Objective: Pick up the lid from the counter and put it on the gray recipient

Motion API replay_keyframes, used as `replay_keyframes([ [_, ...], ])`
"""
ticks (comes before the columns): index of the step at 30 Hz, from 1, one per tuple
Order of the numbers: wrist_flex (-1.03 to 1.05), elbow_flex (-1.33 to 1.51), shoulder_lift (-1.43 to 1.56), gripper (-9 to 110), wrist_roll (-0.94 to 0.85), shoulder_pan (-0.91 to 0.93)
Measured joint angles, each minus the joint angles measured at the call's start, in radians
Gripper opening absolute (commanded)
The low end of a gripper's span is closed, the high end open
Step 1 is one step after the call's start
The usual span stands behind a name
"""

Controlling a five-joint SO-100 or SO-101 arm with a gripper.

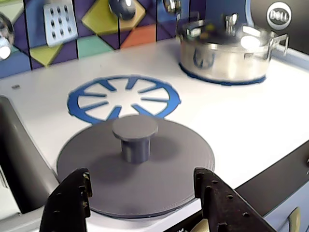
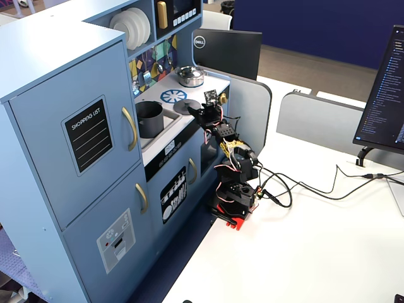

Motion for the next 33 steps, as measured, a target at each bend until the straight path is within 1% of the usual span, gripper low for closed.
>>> replay_keyframes([
  [17, -0.166, -0.170, -0.367, 21, 0.000, 0.000],
  [33, -0.227, -0.311, -0.600, 18, 0.000, -0.029],
])
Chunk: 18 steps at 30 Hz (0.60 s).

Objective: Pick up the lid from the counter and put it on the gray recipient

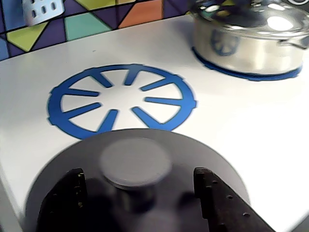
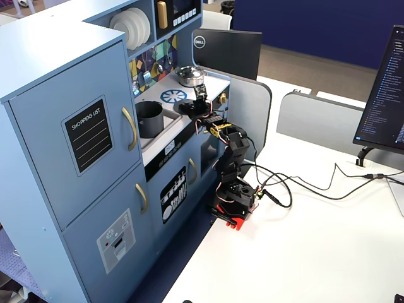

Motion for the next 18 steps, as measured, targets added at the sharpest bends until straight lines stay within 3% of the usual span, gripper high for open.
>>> replay_keyframes([
  [6, -0.009, -0.049, -0.064, 13, 0.005, 0.002],
  [11, -0.029, -0.054, -0.086, 0, 0.020, -0.002],
  [18, -0.048, -0.060, -0.100, 0, 0.011, -0.017],
])
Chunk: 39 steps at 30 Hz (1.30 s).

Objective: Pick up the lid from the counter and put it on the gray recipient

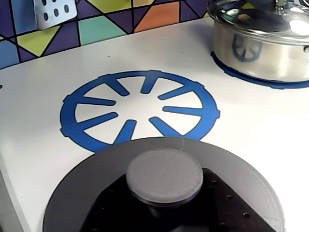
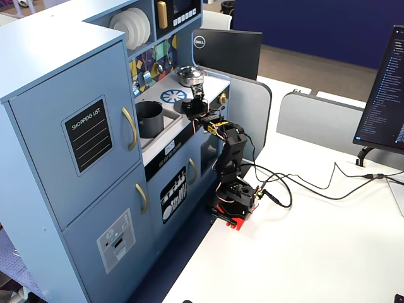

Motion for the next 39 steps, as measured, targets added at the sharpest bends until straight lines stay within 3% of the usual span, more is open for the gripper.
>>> replay_keyframes([
  [8, 0.031, -0.110, -0.002, 0, -0.002, -0.014],
  [21, 0.330, -0.434, 0.101, 0, -0.011, -0.219],
  [39, 0.431, -0.407, 0.175, 0, -0.011, -0.502],
])
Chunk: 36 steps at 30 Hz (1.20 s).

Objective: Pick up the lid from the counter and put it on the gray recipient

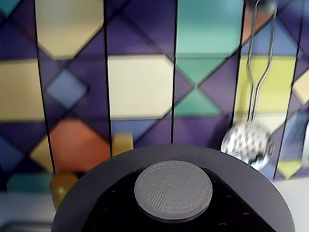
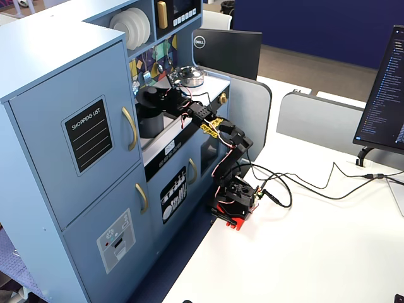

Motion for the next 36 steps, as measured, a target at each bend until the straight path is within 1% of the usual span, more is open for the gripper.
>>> replay_keyframes([
  [16, -0.002, 0.078, 0.000, 0, 0.052, -0.044],
  [36, -0.078, 0.109, -0.040, 0, 0.057, -0.058],
])
